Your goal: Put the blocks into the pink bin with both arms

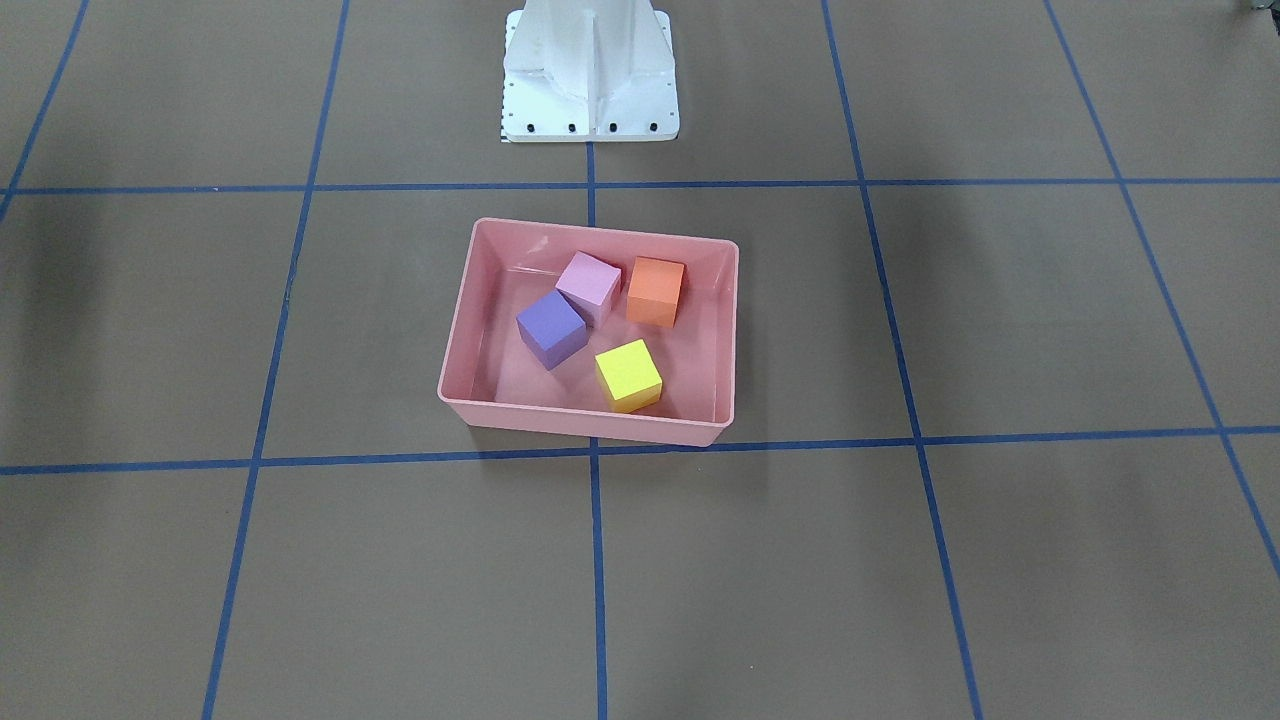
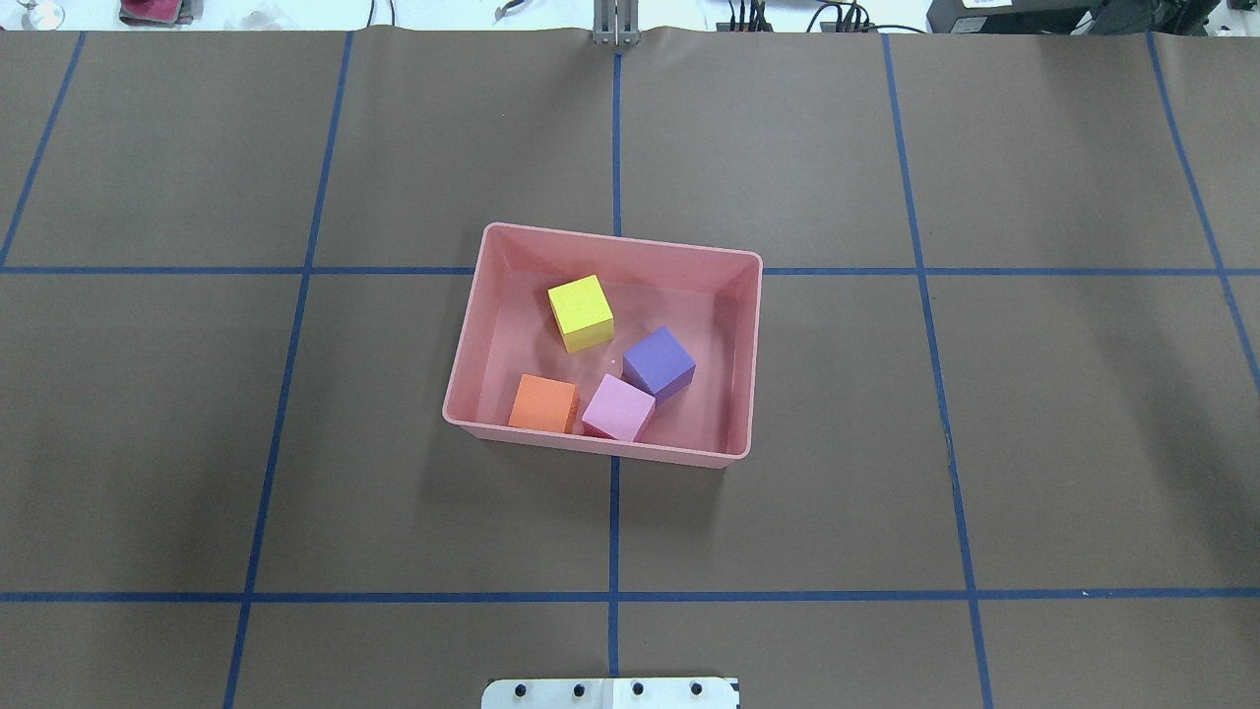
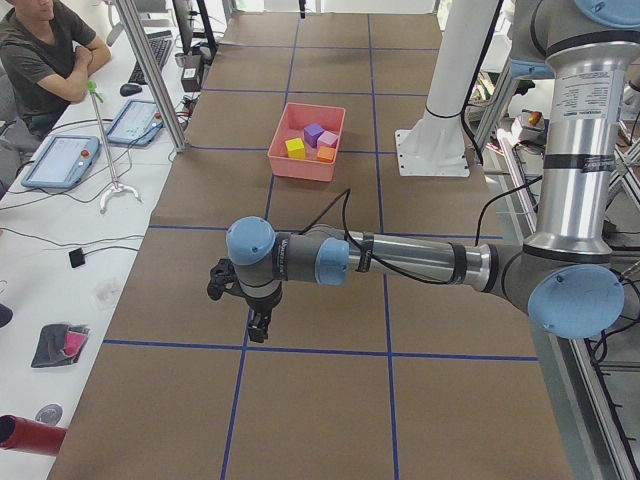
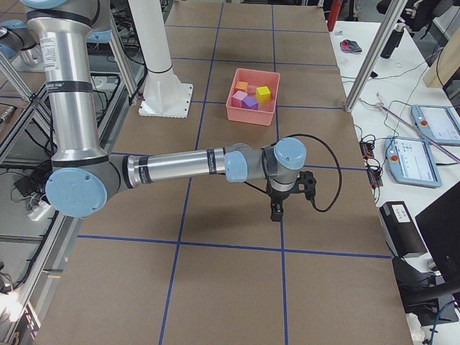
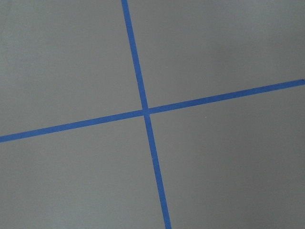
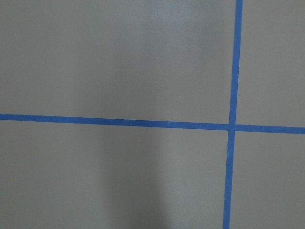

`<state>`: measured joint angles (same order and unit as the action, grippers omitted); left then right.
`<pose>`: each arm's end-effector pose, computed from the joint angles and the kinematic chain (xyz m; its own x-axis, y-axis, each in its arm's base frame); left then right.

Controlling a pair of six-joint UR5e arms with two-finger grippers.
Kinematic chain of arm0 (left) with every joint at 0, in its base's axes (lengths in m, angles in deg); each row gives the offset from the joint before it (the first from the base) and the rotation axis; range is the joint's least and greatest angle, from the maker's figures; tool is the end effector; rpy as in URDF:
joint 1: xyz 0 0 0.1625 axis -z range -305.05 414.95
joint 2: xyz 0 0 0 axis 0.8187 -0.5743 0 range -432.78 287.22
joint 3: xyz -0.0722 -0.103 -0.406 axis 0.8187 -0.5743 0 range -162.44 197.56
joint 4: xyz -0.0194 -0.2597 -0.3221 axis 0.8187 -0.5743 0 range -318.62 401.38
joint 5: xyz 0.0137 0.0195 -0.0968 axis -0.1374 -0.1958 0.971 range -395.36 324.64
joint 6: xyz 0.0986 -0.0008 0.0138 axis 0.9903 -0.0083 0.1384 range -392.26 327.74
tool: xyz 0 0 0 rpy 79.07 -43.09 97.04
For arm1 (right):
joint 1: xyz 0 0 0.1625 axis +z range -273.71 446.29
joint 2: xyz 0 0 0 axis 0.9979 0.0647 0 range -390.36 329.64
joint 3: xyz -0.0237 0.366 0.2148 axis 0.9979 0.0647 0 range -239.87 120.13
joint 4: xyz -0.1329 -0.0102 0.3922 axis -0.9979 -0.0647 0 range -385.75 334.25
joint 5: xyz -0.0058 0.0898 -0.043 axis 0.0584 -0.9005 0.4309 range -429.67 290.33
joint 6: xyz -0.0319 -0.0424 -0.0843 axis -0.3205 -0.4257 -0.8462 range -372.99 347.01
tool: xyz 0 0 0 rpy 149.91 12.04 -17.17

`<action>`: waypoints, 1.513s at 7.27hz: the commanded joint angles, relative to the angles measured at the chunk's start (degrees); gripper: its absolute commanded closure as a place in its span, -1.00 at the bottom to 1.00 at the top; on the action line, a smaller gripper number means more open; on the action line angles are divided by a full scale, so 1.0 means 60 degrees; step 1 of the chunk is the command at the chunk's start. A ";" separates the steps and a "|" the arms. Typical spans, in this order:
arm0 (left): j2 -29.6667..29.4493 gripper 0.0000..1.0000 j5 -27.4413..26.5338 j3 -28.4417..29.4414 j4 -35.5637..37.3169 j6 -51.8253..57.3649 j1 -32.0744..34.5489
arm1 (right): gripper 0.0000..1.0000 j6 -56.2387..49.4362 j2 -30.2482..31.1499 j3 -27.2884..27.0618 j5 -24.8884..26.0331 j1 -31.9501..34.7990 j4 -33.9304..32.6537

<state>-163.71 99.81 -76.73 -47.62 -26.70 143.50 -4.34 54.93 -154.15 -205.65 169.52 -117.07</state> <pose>-0.0500 -0.5034 0.6144 0.6976 0.1662 -0.6969 -0.0932 0.9855 0.1418 -0.0013 -0.5340 0.5801 0.6887 -0.0274 0.7246 0.0135 0.9996 0.0249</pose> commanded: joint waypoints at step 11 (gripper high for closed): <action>0.0037 -0.99 0.0060 -0.0120 -0.0006 -0.1630 -0.0021 | -0.99 0.0098 -0.0005 0.0214 0.0075 -0.0030 0.0029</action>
<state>-163.69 100.17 -77.35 -47.67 -36.56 143.38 -3.70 54.87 -153.15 -205.21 169.35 -116.97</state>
